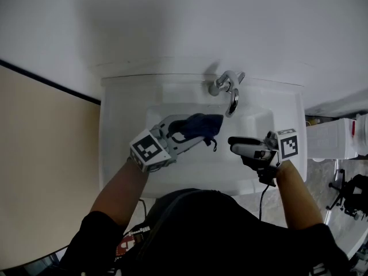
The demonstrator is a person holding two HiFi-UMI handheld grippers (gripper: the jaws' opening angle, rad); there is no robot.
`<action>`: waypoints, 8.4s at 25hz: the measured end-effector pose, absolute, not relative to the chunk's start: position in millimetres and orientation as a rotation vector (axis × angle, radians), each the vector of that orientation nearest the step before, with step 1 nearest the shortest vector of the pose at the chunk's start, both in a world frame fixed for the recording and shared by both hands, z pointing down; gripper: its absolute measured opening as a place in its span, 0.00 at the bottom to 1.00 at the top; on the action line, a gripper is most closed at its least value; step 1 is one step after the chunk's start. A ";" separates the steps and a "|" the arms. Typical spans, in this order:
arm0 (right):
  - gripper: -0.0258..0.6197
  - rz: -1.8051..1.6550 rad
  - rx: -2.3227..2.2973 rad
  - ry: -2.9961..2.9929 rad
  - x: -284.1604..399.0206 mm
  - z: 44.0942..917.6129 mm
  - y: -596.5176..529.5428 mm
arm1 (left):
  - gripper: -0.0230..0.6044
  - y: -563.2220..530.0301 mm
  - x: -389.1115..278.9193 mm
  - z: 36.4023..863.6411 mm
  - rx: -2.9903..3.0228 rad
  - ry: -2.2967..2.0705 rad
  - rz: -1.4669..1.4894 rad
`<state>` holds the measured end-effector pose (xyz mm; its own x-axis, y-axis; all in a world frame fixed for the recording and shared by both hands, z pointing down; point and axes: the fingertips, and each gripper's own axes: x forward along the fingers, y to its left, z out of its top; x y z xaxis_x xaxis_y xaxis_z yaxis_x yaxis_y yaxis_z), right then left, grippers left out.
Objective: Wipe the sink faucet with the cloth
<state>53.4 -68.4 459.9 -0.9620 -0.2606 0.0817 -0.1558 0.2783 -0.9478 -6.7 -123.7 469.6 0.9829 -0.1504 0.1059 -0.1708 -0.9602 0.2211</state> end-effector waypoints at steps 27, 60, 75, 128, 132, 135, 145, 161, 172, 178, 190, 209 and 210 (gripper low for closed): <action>0.40 -1.849 -0.870 2.269 204.4 531.4 -16.9 | 0.30 -271.8 82.5 653.1 2.556 -0.653 1.074; 0.40 -1.787 -0.839 2.226 198.1 517.3 -5.6 | 0.28 -276.1 76.6 576.7 2.519 -0.567 0.824; 0.40 -1.807 -0.839 2.306 181.0 493.5 -19.6 | 0.28 -278.7 91.6 504.2 2.989 -0.331 0.983; 0.40 -1.691 -0.815 2.108 222.3 502.8 36.8 | 0.27 -309.7 99.4 500.2 2.186 -0.395 0.584; 0.40 -1.677 -0.802 2.128 218.6 501.2 34.0 | 0.27 -297.6 97.7 466.7 2.297 -0.330 0.636; 0.40 -1.666 -0.783 2.142 215.3 499.4 31.1 | 0.27 -283.3 97.6 444.0 2.383 -0.285 0.713; 0.40 -1.657 -0.664 2.231 223.8 485.5 14.5 | 0.27 -230.2 98.6 407.7 2.616 -0.362 0.992; 0.40 -1.741 -0.701 2.380 210.5 468.0 20.0 | 0.27 -123.8 81.3 470.9 2.658 -0.376 1.117; 0.40 -1.737 -0.697 2.465 247.7 463.8 19.2 | 0.27 -92.6 119.1 558.8 2.620 -0.777 0.849; 0.40 -1.717 -0.479 2.571 317.6 462.1 5.2 | 0.27 -102.1 192.6 464.4 2.912 -0.947 1.499; 0.40 -1.650 -0.292 2.523 418.5 472.0 -5.9 | 0.27 -232.1 147.8 426.2 1.957 -0.619 2.786; 0.40 -1.623 -0.381 2.415 468.6 483.9 -9.6 | 0.28 -299.8 160.9 593.2 1.620 -0.335 3.147; 0.40 -1.622 -0.378 2.415 466.7 484.3 -9.2 | 0.27 -300.3 161.3 592.9 1.630 -0.319 3.158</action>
